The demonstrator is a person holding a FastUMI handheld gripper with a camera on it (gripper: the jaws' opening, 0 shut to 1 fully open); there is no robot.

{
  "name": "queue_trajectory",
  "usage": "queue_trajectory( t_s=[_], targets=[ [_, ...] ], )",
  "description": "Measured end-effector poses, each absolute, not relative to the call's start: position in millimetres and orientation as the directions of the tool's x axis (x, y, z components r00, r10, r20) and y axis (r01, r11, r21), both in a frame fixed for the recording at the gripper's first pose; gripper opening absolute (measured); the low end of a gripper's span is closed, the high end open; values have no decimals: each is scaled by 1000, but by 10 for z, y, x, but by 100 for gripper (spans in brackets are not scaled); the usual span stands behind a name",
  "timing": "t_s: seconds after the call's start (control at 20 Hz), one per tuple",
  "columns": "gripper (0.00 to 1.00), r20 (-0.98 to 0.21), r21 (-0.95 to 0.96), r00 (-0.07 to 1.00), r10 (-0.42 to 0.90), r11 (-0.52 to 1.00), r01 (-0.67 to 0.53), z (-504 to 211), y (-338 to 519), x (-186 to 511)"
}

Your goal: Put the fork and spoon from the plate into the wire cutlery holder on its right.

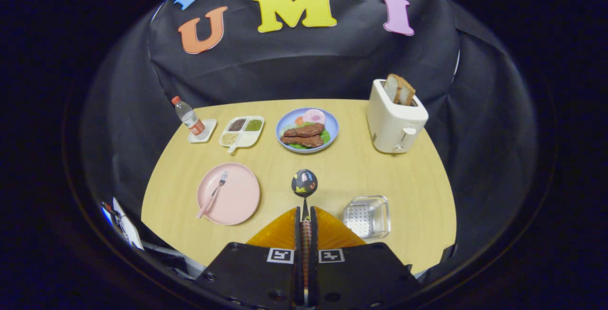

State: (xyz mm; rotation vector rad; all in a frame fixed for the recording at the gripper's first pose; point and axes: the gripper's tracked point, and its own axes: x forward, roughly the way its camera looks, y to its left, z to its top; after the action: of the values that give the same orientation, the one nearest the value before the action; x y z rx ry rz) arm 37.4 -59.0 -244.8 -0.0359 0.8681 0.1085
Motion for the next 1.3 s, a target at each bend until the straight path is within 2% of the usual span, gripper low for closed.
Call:
queue_trajectory(
  t_s=[0.5, 0.85, 1.05, 1.3],
  targets=[
    [4, -849, 22, 528, 23, 1000, -8, -2755, -1502, 84],
    [4, -921, 49, 386, 56, 998, -27, -3011, -1434, 130],
    [4, -954, 30, 300, 24, 999, 17, -3153, -1471, 182],
    [4, -964, 2, 267, -8, 999, 36, -3344, -1478, 367]
  ],
)
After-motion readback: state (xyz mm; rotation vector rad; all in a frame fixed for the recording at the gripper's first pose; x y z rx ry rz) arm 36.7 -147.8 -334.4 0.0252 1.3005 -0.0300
